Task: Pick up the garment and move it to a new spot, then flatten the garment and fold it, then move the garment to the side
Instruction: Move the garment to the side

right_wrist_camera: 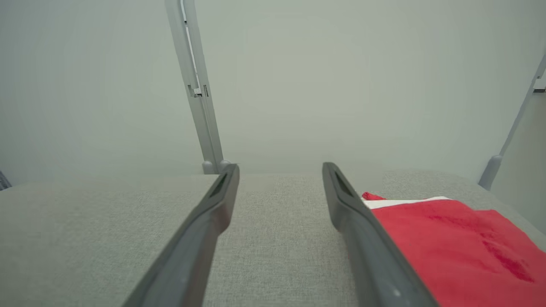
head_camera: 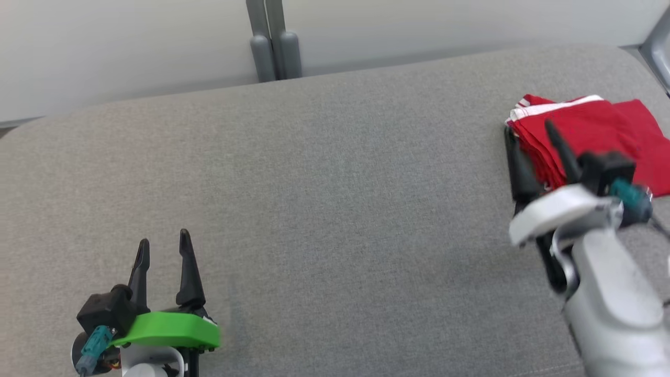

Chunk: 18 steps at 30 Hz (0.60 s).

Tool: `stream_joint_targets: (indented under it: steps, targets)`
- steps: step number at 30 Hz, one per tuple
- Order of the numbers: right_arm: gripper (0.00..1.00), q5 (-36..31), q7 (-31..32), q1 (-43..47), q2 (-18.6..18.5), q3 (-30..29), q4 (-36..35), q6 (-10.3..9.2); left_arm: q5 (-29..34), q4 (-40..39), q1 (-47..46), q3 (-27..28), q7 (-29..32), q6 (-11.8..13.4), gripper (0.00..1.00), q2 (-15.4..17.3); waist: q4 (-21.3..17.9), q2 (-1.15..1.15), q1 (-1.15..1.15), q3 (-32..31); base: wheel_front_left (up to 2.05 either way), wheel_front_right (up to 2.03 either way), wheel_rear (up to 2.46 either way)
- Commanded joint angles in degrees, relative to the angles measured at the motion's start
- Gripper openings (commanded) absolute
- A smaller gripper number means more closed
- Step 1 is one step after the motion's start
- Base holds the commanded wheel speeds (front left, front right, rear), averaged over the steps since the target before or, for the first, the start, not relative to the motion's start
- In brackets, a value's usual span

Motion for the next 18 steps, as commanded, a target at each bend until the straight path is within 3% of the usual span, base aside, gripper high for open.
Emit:
stream_joint_targets:
  steps: [1,4,8,18]
  targets:
    - [1.0,-1.97,-0.13,3.87,1.53,-1.95,-2.43,-0.08,-0.55,-0.18,1.0,0.16,-0.11,0.42,1.0,0.11,2.0,0.0,0.0,-2.49,0.0,0.0,0.0]
    - [1.0,-6.35,-0.14,11.69,6.01,-5.16,-8.1,-0.07,-0.47,-0.59,2.57,0.04,-0.11,0.66,1.0,0.12,2.83,0.0,0.0,-3.53,0.0,0.0,0.0]
    - [1.0,-10.04,-0.14,18.86,8.74,-7.26,-13.56,-0.07,0.7,-1.07,4.65,-0.54,-0.12,0.72,1.0,0.1,3.51,0.0,0.0,-4.15,0.0,0.0,0.0]
    - [1.0,-7.29,-0.15,25.03,9.25,-6.1,-17.59,-0.07,2.1,-2.28,7.26,-1.92,-0.12,1.26,1.0,0.1,3.95,0.0,0.0,-4.3,0.0,0.0,0.0]
